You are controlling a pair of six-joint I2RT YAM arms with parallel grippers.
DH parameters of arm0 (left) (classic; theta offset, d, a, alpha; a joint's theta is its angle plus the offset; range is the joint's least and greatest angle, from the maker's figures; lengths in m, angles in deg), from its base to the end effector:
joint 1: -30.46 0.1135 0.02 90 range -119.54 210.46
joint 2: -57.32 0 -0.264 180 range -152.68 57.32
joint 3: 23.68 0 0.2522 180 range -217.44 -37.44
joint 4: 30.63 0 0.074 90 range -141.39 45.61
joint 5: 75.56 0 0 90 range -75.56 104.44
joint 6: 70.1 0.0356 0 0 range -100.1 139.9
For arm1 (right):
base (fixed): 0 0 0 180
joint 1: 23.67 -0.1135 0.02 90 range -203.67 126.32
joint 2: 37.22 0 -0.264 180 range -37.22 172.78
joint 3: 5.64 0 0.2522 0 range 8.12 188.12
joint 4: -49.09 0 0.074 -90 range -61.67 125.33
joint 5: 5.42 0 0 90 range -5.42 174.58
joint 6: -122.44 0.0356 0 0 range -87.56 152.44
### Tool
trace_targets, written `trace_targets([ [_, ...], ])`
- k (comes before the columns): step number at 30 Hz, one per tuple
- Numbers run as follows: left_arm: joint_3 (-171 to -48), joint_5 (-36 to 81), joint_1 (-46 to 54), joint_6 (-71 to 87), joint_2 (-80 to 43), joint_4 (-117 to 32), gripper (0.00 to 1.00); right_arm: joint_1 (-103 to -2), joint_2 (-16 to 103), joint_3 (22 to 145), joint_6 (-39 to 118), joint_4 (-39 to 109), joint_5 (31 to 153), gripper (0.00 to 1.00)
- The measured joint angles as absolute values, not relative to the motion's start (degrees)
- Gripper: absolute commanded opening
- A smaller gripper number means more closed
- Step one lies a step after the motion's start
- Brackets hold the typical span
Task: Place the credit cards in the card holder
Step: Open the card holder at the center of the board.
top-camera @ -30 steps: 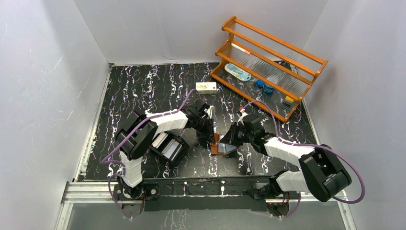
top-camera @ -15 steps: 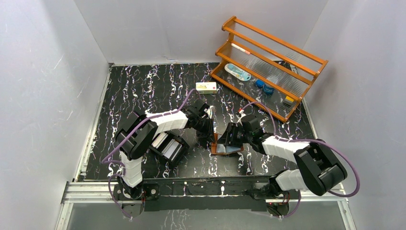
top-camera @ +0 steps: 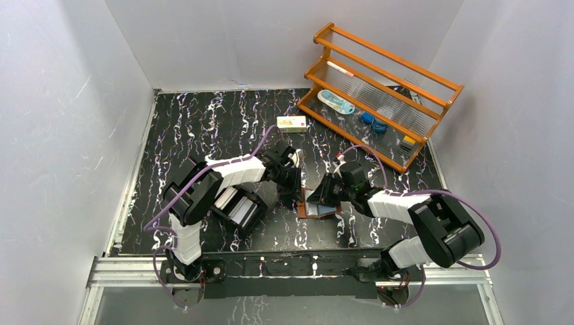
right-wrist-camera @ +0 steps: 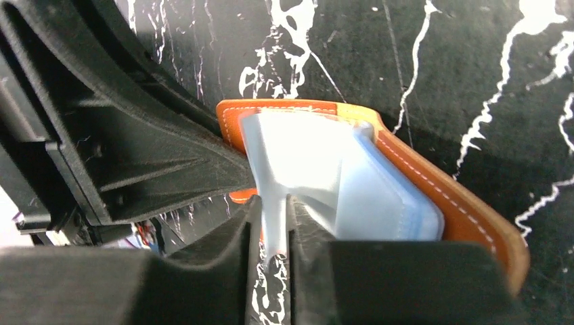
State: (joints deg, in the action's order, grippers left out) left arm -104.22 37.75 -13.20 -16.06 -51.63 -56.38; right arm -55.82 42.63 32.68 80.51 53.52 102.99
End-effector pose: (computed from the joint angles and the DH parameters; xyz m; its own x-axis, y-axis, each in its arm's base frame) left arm 0.2724 -0.2795 0.1567 -0.9454 0.1568 -0.2856 0.3045 0.7370 -0.6035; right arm 0.2042 0.1416 0.1411 -0.8756 0.2834 -0.3912 -0.0999 0.6860 0.7207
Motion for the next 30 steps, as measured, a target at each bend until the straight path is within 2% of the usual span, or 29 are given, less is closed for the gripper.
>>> trace_targets([
  [2,-104.22,37.71,-13.20,-16.06,-51.63,-56.38,0.08,-55.75,42.76,32.57,80.84,54.92,104.04,0.47],
  [3,-104.20,37.71,-13.18,-16.04,-51.63,-56.38,0.08,-55.68,42.76,32.55,81.10,55.77,104.66,0.48],
  [4,-104.18,37.64,-13.15,-16.02,-51.63,-56.38,0.08,-55.64,42.76,32.50,81.21,56.54,105.16,0.46],
  [7,-104.18,37.38,-13.15,-15.71,-51.63,-56.38,0.08,-55.16,42.32,32.29,81.65,57.78,105.75,0.26],
  [11,-104.16,36.92,-13.15,-15.19,-51.63,-56.38,0.08,-53.98,39.66,32.37,79.92,53.15,103.04,0.22],
  [14,-104.03,36.44,-13.15,-14.99,-51.63,-56.34,0.08,-53.63,37.47,32.44,78.37,49.57,101.09,0.31],
  [16,-103.89,36.20,-13.15,-14.95,-51.63,-56.34,0.08,-53.63,35.99,32.44,77.58,47.45,100.02,0.33],
  [20,-103.81,36.01,-13.15,-14.77,-51.63,-56.34,0.08,-53.63,32.80,32.53,76.25,43.49,97.90,0.46],
  [26,-103.79,35.81,-13.15,-14.60,-51.63,-56.34,0.08,-53.63,30.96,33.42,74.04,39.66,96.68,0.48],
  [30,-103.76,35.76,-13.15,-14.58,-51.63,-56.31,0.08,-53.63,30.94,33.51,73.41,39.29,96.85,0.56],
])
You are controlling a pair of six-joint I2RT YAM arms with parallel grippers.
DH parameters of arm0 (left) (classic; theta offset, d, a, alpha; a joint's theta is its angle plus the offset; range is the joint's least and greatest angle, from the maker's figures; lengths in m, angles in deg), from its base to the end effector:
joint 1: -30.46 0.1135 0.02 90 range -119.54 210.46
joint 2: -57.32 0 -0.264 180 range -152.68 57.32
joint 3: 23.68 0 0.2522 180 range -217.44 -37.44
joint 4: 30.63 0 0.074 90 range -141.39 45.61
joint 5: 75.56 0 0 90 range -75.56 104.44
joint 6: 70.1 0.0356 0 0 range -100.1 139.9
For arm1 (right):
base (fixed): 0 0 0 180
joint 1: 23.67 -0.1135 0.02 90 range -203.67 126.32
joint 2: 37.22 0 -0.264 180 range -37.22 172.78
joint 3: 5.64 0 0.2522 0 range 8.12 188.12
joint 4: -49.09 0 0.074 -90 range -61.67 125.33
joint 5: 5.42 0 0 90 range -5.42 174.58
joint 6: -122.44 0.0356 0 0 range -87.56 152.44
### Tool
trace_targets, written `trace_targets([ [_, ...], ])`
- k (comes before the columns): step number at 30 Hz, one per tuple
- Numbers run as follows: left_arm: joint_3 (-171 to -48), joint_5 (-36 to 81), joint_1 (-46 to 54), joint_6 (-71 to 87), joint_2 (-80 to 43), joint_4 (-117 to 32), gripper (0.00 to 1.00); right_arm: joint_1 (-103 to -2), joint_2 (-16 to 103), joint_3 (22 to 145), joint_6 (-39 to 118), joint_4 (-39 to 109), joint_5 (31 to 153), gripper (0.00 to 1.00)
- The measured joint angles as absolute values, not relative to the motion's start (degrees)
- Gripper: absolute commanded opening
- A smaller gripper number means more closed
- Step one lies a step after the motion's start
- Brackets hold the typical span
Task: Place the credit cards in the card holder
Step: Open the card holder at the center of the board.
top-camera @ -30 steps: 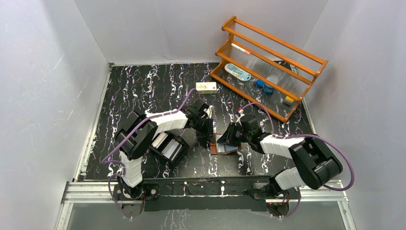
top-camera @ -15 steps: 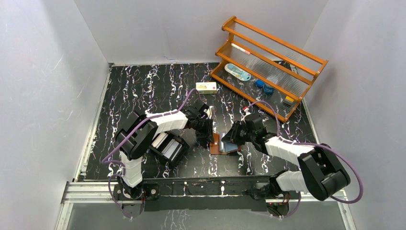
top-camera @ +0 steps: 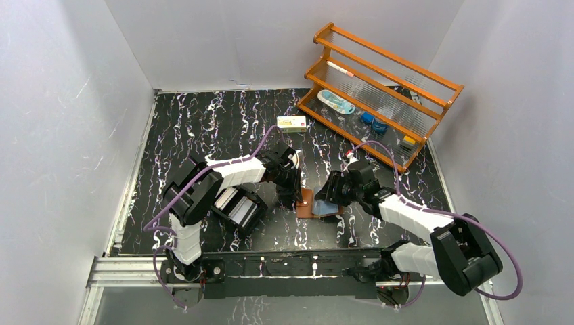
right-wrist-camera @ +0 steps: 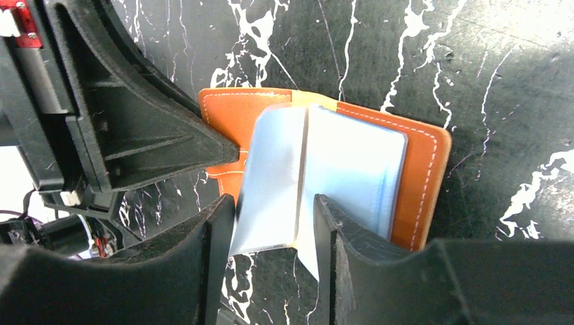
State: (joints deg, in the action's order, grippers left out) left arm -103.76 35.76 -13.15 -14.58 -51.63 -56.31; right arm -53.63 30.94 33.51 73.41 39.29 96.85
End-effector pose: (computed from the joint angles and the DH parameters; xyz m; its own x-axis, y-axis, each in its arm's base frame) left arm 0.2725 -0.2775 0.1541 -0.9364 0.1637 -0.3104 0.3216 0.7542 -0.5725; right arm 0.1930 0.1200 0.1681 -0.8240 0.2645 -0.5010 -0.1208 0.7820 0.6115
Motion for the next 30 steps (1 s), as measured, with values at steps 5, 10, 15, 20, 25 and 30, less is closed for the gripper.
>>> trace_targets([
  [5,-103.54,35.66,-13.15,-14.58,-51.63,-56.16,0.08,-53.63,28.49,33.51,72.65,38.94,97.18,0.45],
  [10,-103.54,35.63,-13.15,-14.58,-51.63,-56.16,0.08,-53.63,27.27,33.51,72.45,38.59,97.16,0.35],
  [15,-103.54,35.63,-13.15,-14.58,-51.63,-56.16,0.09,-53.63,27.31,33.51,72.49,38.38,97.12,0.29],
  [20,-103.54,35.63,-13.15,-14.55,-51.63,-56.16,0.15,-53.65,30.52,33.51,72.51,38.83,97.20,0.31],
  [25,-103.54,35.74,-13.15,-14.58,-51.63,-56.34,0.25,-54.96,34.98,33.53,72.73,39.77,97.44,0.47],
  [30,-103.54,35.76,-13.15,-14.25,-50.76,-56.79,0.34,-58.05,36.55,35.52,72.49,38.68,94.91,0.50],
])
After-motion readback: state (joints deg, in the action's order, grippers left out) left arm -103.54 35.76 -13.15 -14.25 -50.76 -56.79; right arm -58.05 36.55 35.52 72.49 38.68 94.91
